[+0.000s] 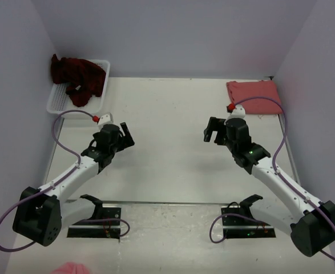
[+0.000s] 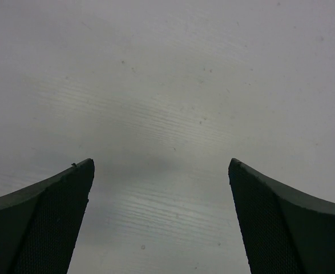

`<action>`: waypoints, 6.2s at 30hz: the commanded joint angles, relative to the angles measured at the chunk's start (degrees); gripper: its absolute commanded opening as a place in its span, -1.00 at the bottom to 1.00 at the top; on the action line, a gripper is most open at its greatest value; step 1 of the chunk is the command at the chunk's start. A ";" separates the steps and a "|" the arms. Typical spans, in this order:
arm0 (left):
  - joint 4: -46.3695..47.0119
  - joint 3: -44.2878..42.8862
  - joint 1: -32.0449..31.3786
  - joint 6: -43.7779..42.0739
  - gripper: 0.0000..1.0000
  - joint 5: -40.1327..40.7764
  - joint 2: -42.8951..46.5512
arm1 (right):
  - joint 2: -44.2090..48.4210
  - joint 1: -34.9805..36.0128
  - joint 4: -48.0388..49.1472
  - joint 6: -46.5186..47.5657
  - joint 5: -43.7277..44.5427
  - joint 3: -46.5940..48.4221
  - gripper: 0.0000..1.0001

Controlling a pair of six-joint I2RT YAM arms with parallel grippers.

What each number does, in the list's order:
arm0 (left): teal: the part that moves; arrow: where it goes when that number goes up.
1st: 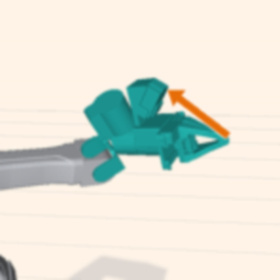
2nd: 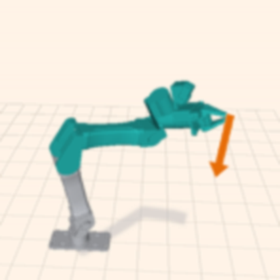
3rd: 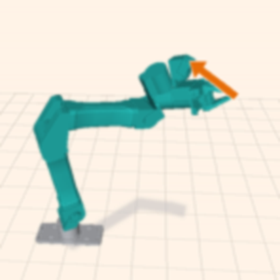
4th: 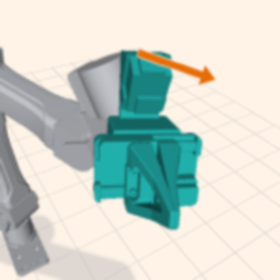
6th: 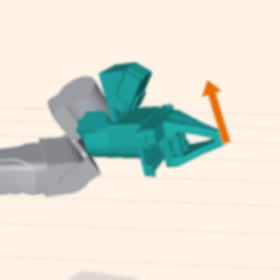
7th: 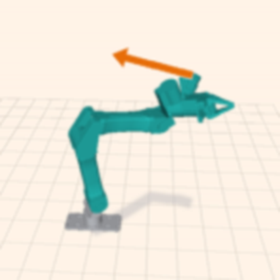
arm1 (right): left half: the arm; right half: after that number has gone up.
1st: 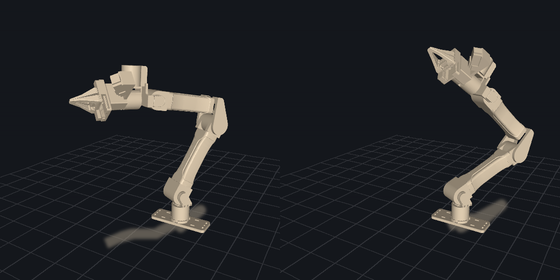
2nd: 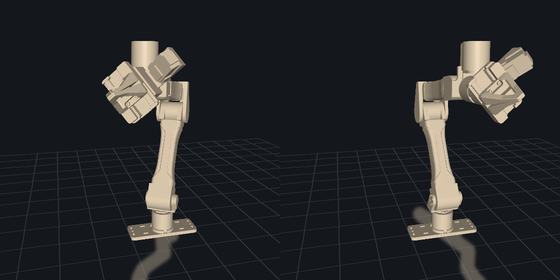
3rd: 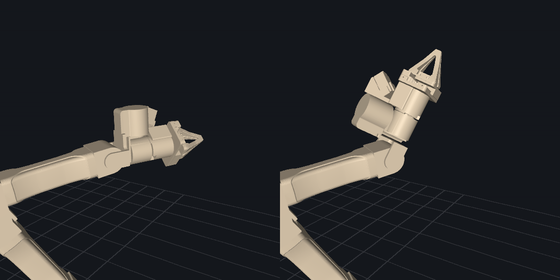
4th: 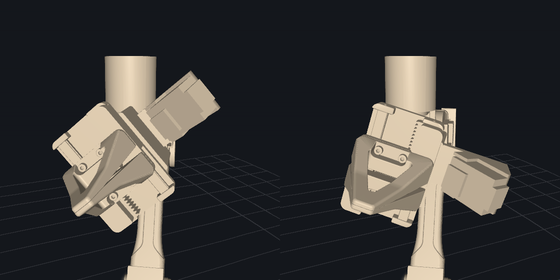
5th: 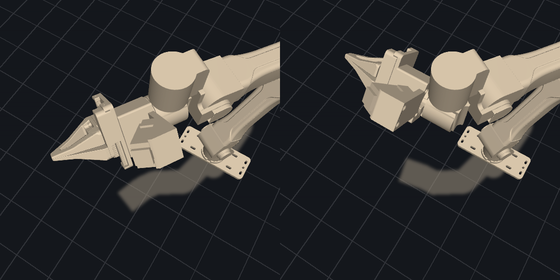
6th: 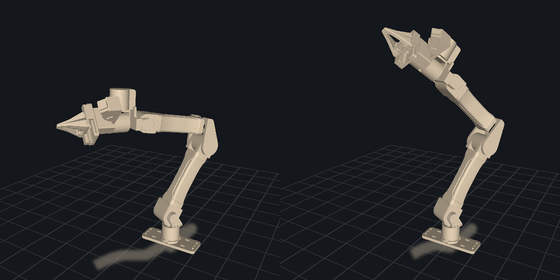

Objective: Fold and stack the t-shirts
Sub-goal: Grab crumpled tshirt from bin with the left arm, then move the tshirt to the center of the board, then flatten out the tshirt

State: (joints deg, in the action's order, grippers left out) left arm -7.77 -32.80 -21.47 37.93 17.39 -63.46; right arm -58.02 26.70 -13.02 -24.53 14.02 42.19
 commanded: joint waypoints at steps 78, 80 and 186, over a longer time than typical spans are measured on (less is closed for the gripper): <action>14.97 -76.71 29.48 -29.23 -1.00 -25.12 -53.38 | 8.19 15.31 -11.86 -6.14 -1.63 -1.50 0.98; 15.50 -77.76 28.77 -29.49 -1.00 -26.26 -50.28 | 7.31 15.40 -11.94 -6.23 0.03 -1.24 0.98; -16.66 4.94 -10.61 7.60 -0.44 -4.56 25.49 | -61.69 39.05 -28.47 -5.17 7.60 50.18 -0.17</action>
State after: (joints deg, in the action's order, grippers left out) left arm -23.73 -27.29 -32.05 45.69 13.02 -39.03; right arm -118.32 65.58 -41.15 -30.37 20.08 89.84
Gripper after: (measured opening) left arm 0.279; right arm 0.417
